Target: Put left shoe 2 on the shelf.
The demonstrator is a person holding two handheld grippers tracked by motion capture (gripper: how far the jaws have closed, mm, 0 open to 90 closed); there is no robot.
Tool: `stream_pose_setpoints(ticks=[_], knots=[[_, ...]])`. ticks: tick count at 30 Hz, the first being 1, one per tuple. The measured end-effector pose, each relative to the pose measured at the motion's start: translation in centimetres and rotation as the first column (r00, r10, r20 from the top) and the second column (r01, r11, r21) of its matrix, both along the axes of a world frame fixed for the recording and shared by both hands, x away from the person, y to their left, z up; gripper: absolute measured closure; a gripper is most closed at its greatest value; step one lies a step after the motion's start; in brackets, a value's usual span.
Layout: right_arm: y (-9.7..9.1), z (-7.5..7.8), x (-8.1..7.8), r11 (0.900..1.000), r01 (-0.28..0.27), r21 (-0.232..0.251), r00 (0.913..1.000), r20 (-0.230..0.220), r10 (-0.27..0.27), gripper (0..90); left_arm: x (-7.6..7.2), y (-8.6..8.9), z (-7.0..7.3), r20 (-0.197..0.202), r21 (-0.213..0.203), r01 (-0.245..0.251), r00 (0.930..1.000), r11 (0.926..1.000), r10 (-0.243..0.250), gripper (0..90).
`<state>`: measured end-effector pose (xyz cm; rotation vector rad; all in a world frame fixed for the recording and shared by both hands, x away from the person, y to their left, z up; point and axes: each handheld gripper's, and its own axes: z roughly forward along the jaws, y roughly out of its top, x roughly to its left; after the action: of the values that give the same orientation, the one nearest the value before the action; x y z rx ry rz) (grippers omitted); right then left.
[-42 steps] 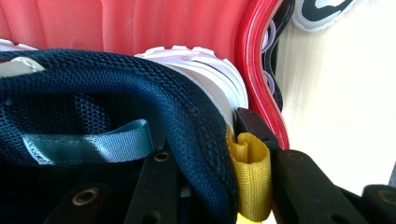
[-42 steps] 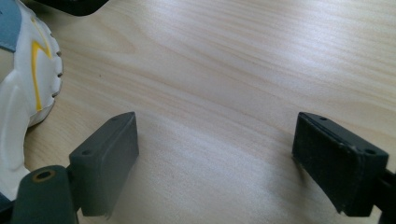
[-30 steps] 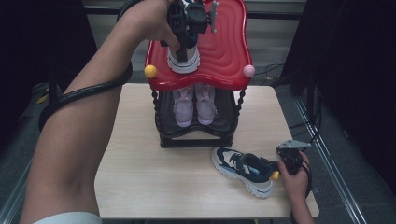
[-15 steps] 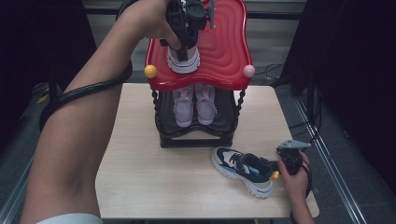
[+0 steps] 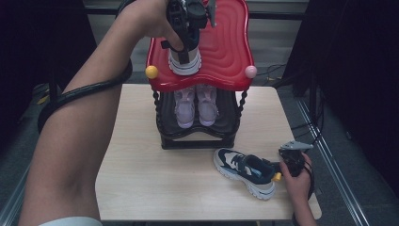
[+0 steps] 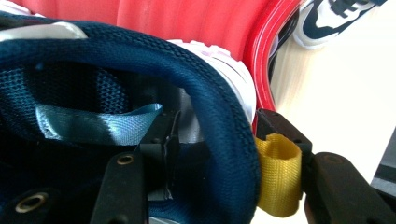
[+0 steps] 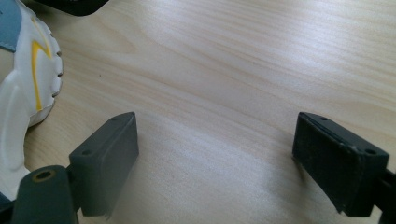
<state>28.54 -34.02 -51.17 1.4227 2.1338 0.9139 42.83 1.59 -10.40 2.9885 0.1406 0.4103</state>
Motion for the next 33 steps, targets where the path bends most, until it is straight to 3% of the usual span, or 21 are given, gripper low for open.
stream_pose_setpoints(ticks=[8, 11, 17, 33], knots=[[0.01, 0.01, -0.01, 1.0000, 0.002, 0.000, 1.0000, -0.001, -0.002, 14.0, -0.30, 0.18, 0.23, 0.003, -0.018, -0.035, 0.9994, 0.9992, 0.035, 44.1], [0.01, 0.01, -0.02, 1.0000, 0.002, 0.000, 1.0000, -0.001, -0.002, 14.0, -0.21, 0.17, 0.32, 0.008, -0.011, -0.027, 0.9996, 0.9996, 0.027, 43.0], [0.01, 0.01, -0.02, 1.0000, 0.002, 0.000, 1.0000, -0.002, -0.002, 14.0, -0.17, 0.20, 0.49, -0.012, -0.023, -0.075, 0.9972, 0.9970, 0.074, 38.8], [0.02, 0.00, -0.01, 1.0000, 0.002, 0.001, 1.0000, -0.001, -0.002, 14.0, -0.49, 0.29, 0.67, -0.047, -0.041, -0.122, 0.9917, 0.9917, 0.120, 33.7]])
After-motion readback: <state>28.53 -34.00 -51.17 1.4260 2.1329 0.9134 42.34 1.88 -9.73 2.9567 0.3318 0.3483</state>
